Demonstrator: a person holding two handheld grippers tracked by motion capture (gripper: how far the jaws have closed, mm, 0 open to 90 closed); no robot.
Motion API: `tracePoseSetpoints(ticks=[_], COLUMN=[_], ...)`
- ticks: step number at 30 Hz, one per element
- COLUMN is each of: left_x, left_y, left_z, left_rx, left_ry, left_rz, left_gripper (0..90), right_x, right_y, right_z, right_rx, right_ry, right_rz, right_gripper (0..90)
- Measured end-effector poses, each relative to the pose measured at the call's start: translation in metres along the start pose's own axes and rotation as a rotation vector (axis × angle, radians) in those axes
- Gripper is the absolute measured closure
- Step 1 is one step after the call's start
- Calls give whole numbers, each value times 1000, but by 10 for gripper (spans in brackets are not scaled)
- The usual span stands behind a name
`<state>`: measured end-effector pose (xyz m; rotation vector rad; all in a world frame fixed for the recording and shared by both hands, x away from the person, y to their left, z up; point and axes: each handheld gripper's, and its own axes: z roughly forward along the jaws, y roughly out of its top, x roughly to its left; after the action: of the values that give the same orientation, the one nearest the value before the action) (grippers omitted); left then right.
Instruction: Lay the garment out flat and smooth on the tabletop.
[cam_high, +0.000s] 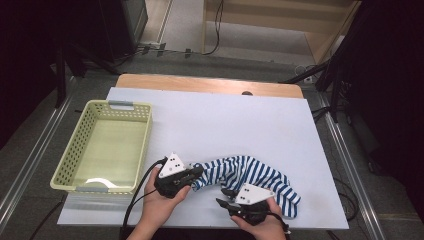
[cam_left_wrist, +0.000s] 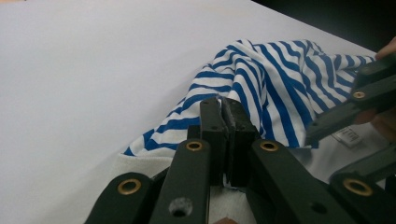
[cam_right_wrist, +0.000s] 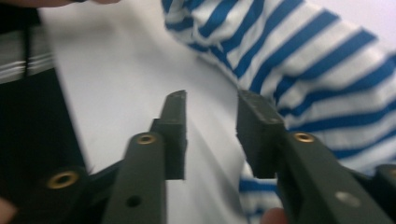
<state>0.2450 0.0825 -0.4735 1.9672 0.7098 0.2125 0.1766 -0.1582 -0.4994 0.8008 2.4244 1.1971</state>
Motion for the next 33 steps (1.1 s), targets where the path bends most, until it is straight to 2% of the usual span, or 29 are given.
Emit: tracePoseSetpoints(ticks=[3,6,8,9,11,13,15,18,21,26,33], left_x=[-2,-3,-3,-4,-4,-5,-5,-3,1,10,18], left_y=[2,4,6,8,11,14,17,23,27,24,16], left_z=[0,1,2,2,4,5,6,5,5,10,9], left_rx=[-4,-8,-12,-16,-17,-20,-20,-29,-35,-38,-50], left_ry=[-4,-18,-28,-37,-49,-57,-65,-75,-84,-79,-90], left_rz=[-3,-8,-13,-17,-21,-21,-22,-24,-29,-69,-89], left_gripper=[891,891,891,891,891,891,891,890,888,830,639], right_x=[5,4,2,2,4,4,1,-7,-16,-36,-62], right_y=[5,7,8,8,8,9,11,13,15,23,33], right_z=[13,25,30,32,37,38,35,27,16,-4,-17], right_rx=[-17,-29,-33,-33,-22,-25,-41,-63,-84,-132,-165], right_ry=[-76,-165,-183,-190,-232,-247,-236,-185,-140,-71,-73], right_rz=[9,48,76,81,63,47,57,85,101,160,210], right_gripper=[487,427,382,383,415,548,718,816,831,831,830])
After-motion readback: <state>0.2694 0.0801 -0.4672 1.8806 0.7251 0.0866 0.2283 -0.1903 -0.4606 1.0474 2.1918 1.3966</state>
